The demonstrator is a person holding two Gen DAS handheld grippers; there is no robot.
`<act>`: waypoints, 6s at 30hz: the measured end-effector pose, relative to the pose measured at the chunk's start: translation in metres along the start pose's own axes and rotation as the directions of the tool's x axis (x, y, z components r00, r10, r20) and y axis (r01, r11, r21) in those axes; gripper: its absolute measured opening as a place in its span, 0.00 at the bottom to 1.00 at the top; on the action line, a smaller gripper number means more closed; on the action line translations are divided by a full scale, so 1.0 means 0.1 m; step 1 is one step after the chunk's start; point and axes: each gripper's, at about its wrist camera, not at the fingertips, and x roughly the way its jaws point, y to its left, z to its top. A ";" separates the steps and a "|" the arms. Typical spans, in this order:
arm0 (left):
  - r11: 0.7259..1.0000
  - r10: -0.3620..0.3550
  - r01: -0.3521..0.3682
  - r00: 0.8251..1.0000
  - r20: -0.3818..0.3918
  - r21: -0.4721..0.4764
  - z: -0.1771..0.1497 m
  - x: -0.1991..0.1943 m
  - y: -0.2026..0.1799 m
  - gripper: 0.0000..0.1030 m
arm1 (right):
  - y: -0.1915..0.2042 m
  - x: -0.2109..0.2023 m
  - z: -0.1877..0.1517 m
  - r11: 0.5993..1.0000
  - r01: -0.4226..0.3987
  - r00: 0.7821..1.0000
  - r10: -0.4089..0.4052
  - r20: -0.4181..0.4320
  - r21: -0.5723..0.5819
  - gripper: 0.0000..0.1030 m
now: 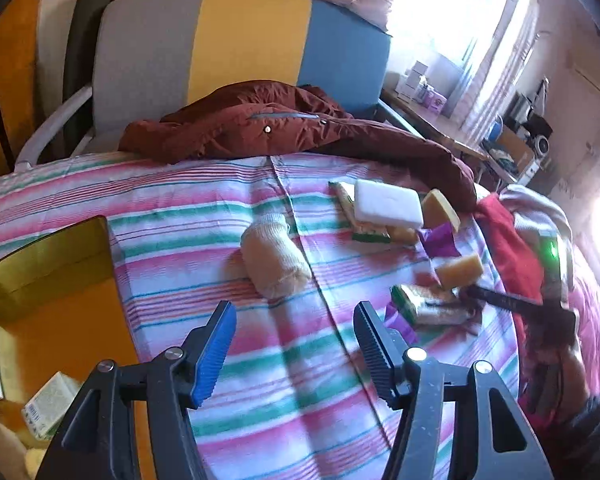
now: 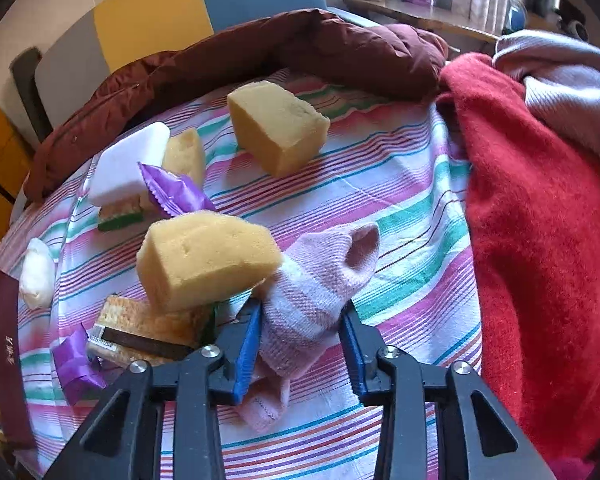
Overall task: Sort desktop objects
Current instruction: 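Move both tools back over the bed toward the remaining items, then grasp the beige sock with the left tool while the right tool grasps the pink sock, then carry both socks to the gold tray and open both tools to drop them, then move both tools back over the bed toward the sponges and packets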
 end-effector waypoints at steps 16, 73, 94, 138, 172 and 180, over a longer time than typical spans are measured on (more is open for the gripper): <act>0.983 0.000 -0.023 0.992 -0.123 -0.184 0.39 0.94 0.23 0.60 | -0.05 -0.21 0.06 0.997 0.072 0.993 -0.072 0.095 0.005 0.31; 0.976 0.206 -0.196 0.972 0.110 -0.097 -0.49 -0.73 0.52 0.52 | 1.58 -0.86 -0.50 0.791 -0.496 0.834 0.548 0.055 -0.357 0.33; 0.855 0.378 -0.291 0.916 0.132 -0.428 -1.04 -1.49 2.03 0.52 | 3.51 -1.00 -1.35 0.602 -0.601 0.760 0.633 -0.145 -0.526 0.34; 0.845 0.437 -0.397 0.899 0.034 -0.359 -1.51 -1.40 1.90 0.62 | 3.54 -1.16 -1.73 0.628 -0.491 0.820 0.568 -0.076 -0.604 0.80; 0.962 0.271 -0.261 0.947 0.174 -0.078 -0.91 -1.34 0.74 0.62 | 2.10 -1.04 -0.92 0.907 -0.228 0.938 0.303 0.169 -0.355 1.00; 0.992 0.128 -0.127 0.982 0.139 -0.021 -0.86 -1.14 0.42 0.62 | 1.22 -0.91 -0.58 0.974 -0.136 0.971 0.168 0.171 -0.182 1.00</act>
